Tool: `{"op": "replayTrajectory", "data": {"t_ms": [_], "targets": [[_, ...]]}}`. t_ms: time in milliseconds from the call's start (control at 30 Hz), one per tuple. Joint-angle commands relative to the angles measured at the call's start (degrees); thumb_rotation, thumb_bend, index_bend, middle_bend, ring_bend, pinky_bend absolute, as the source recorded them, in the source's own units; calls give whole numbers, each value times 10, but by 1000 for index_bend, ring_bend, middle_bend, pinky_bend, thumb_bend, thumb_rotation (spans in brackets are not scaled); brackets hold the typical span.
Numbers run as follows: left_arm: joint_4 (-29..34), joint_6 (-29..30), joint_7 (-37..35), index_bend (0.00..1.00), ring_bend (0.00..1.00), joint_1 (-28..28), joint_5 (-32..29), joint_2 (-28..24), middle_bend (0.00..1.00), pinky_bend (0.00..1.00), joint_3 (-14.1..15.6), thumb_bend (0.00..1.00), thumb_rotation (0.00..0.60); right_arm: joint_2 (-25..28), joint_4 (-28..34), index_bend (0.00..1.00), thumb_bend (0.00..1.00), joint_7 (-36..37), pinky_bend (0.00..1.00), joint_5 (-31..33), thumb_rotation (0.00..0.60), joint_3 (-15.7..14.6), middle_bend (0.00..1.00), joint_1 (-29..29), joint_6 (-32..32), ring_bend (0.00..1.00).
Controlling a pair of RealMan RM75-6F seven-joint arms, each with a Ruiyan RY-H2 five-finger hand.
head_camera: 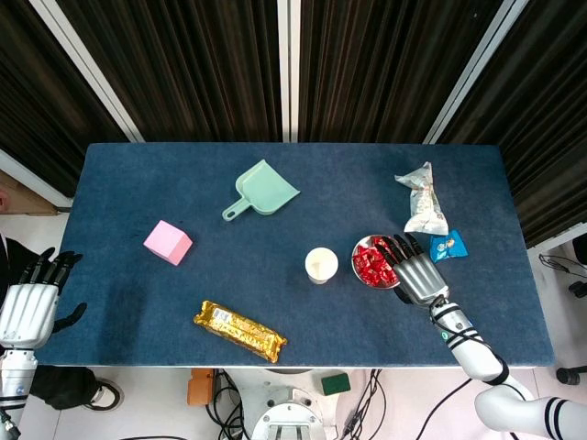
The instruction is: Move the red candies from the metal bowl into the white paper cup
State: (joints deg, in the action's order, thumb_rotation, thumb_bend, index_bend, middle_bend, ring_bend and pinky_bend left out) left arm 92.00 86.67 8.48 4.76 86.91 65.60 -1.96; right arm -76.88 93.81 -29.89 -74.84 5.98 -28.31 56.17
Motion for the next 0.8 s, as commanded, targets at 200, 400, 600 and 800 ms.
{"op": "replayTrajectory", "data": {"t_ms": [200, 400, 600, 800], "targets": [[-2, -1, -1, 173, 57, 0, 0, 0, 154, 203, 0, 185, 600, -9, -8, 0, 303, -1, 0, 14, 600, -4, 18, -14, -10, 0], [-2, -3, -3, 173, 57, 2, 0, -1, 155, 203, 0, 185, 600, -16, -16, 0, 303, -3, 0, 26, 600, -6, 19, -23, -12, 0], [-2, -5, -2, 173, 58, 2, -1, -1, 155, 203, -1, 185, 600, -20, -24, 0, 303, -6, 0, 41, 600, -8, 26, -34, -22, 0], [-1, -6, -2, 172, 57, 3, -3, -1, 155, 204, -1, 185, 600, -22, -33, 0, 305, -8, 0, 57, 600, -9, 74, -44, -30, 0]]}}
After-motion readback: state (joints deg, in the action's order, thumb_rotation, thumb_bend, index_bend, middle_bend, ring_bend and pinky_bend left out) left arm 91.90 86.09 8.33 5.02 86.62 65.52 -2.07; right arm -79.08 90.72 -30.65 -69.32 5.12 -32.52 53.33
